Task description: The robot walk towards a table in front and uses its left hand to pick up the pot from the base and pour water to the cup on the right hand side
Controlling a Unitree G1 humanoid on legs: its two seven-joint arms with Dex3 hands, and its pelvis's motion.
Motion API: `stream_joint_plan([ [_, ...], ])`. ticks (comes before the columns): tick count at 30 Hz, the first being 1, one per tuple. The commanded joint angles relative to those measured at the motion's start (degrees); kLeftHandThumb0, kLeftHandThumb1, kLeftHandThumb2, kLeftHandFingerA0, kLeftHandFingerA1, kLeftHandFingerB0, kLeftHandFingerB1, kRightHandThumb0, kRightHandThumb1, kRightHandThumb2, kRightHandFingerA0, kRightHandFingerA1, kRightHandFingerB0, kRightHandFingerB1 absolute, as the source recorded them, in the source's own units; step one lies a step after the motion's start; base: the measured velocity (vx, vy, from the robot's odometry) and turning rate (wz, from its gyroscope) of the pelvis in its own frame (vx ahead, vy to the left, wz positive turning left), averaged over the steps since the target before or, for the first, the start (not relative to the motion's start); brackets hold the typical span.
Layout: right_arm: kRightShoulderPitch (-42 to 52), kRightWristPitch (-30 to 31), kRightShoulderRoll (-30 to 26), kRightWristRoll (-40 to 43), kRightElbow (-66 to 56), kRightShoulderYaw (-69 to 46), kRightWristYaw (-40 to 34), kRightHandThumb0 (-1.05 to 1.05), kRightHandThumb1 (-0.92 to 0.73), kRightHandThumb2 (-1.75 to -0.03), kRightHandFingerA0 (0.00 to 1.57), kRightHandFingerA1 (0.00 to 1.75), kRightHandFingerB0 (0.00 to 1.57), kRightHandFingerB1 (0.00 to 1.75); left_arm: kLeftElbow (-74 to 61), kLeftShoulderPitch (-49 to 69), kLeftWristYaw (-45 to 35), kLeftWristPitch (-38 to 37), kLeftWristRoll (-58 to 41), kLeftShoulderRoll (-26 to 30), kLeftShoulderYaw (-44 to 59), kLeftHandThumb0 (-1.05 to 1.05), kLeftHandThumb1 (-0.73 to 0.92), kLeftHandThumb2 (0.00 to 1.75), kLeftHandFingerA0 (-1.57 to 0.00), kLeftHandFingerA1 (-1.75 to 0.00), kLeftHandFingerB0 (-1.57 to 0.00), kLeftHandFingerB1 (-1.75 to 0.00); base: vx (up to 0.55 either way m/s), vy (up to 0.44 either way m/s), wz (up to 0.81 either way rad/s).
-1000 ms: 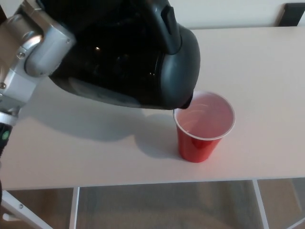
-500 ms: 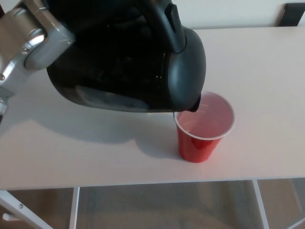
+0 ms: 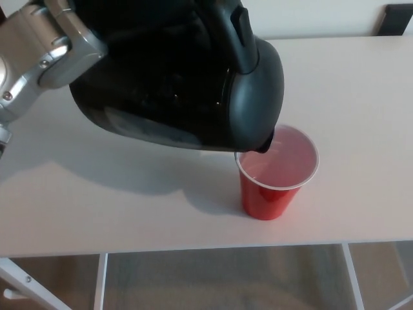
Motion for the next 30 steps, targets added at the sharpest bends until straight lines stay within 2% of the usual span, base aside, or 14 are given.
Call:
stream_joint_plan([
  [1, 0.1, 1.0, -1.0, 0.0, -0.7, -0.1, -0.8, -0.14, -0.58, -0.56, 0.64, 0.56, 0.5, 0.46, 0.2, -3.3, 4.0, -1.7, 2.5, 1.3, -0.2, -0.39, 0.51, 0.58, -0.85, -1.69, -0.87, -0.66, 0.0, 0.0, 0.0],
  [2, -0.1, 0.9, -1.0, 0.0, -0.4, -0.1, -0.8, -0.15, -0.59, -0.57, 0.65, 0.58, 0.51, 0.47, 0.4, -3.6, 4.5, -1.7, 2.8, 1.2, -0.4, -0.39, 0.51, 0.57, -0.83, -1.71, -0.88, -0.72, 0.0, 0.0, 0.0],
  [8, -0.4, 0.1, -1.2, 0.1, 0.5, -0.2, 0.4, -0.14, -0.58, -0.56, 0.59, 0.57, 0.47, 0.45, 0.8, -4.9, 7.6, -1.5, 5.7, 1.4, -1.9, -0.38, 0.54, 0.57, -0.85, -1.74, -0.86, -0.79, 0.0, 0.0, 0.0],
  [10, -0.3, 0.4, -1.1, 0.0, 0.3, -0.1, -0.3, -0.13, -0.59, -0.57, 0.63, 0.57, 0.51, 0.46, 1.0, -4.9, 8.9, -1.3, 6.5, 1.4, -2.4, -0.31, 0.57, 0.58, -0.85, -1.72, -0.84, -0.97, 0.0, 0.0, 0.0],
  [15, -0.4, 0.2, -1.2, -0.1, 0.5, -0.1, -0.4, -0.13, -0.61, -0.57, 0.62, 0.57, 0.49, 0.46, 1.2, -5.0, 9.9, -0.8, 7.4, 1.4, -2.8, -0.32, 0.57, 0.57, -0.84, -1.73, -0.84, -0.96, 0.0, 0.0, 0.0],
  [16, -0.5, 0.5, -1.2, -0.2, 0.3, 0.0, -0.6, -0.15, -0.59, -0.57, 0.62, 0.57, 0.48, 0.45, 1.3, -5.1, 10.4, -0.5, 7.9, 1.3, -3.0, -0.32, 0.56, 0.57, -0.83, -1.75, -0.83, -1.01, 0.0, 0.0, 0.0],
  [21, -0.3, 0.8, -1.0, 0.3, -0.2, -0.3, -0.5, -0.14, -0.56, -0.56, 0.62, 0.58, 0.49, 0.47, 1.8, -4.6, 10.8, -0.5, 7.0, 0.6, -2.8, -0.32, 0.55, 0.57, -0.83, -1.75, -0.84, -0.98, 0.0, 0.0, 0.0],
  [22, -0.4, 0.7, -1.1, 0.2, 0.1, -0.3, -0.4, -0.13, -0.58, -0.56, 0.6, 0.57, 0.49, 0.46, 1.7, -4.1, 8.7, -0.8, 4.9, 0.4, -2.3, -0.37, 0.55, 0.57, -0.84, -1.75, -0.84, -0.74, 0.0, 0.0, 0.0],
  [23, -0.5, 0.7, -1.3, 0.1, 0.4, -0.3, -0.4, -0.13, -0.58, -0.56, 0.6, 0.57, 0.49, 0.46, 1.4, -3.3, 5.5, -1.3, 1.7, 0.1, -1.5, -0.37, 0.55, 0.57, -0.84, -1.75, -0.84, -0.74, 0.0, 0.0, 0.0],
  [24, -0.3, 0.9, -1.3, 0.0, -0.1, -0.2, -0.4, -0.14, -0.58, -0.56, 0.59, 0.57, 0.48, 0.46, 1.4, -1.7, 4.2, 0.1, -2.1, -1.6, 0.3, -0.29, 0.5, 0.55, -0.86, -1.74, -0.78, -0.9, 0.0, 0.0, 0.0],
  [27, -0.2, 0.9, -1.3, 0.0, -0.2, -0.1, -0.4, -0.14, -0.58, -0.56, 0.59, 0.57, 0.48, 0.46, 1.2, -1.3, 3.4, 0.0, -2.5, -2.1, 1.1, -0.29, 0.5, 0.55, -0.86, -1.74, -0.78, -0.9, 0.0, 0.0, 0.0],
  [28, -0.1, 0.9, -1.3, 0.0, -0.2, -0.1, -0.2, -0.14, -0.58, -0.56, 0.59, 0.56, 0.48, 0.46, 0.2, 0.7, -1.9, 4.8, -11.3, -5.7, 4.3, -0.01, 0.64, 0.56, -0.79, -1.75, -0.48, -1.58, 0.0, 0.0, 0.0],
  [29, 0.0, 0.8, -1.2, 0.1, -0.3, -0.1, 0.0, -0.14, -0.58, -0.56, 0.59, 0.56, 0.48, 0.46, -1.3, 3.8, -9.9, 12.1, -24.3, -11.1, 9.1, -0.01, 0.64, 0.56, -0.79, -1.75, -0.48, -1.58, 0.0, 0.0, 0.0],
  [30, 0.0, 0.8, -1.2, 0.1, -0.3, -0.1, 0.0, -0.14, -0.58, -0.56, 0.59, 0.56, 0.48, 0.46, -1.4, 3.8, -10.0, 12.1, -24.3, -11.1, 9.2, -0.01, 0.64, 0.56, -0.79, -1.75, -0.48, -1.58, 0.0, 0.0, 0.0],
])
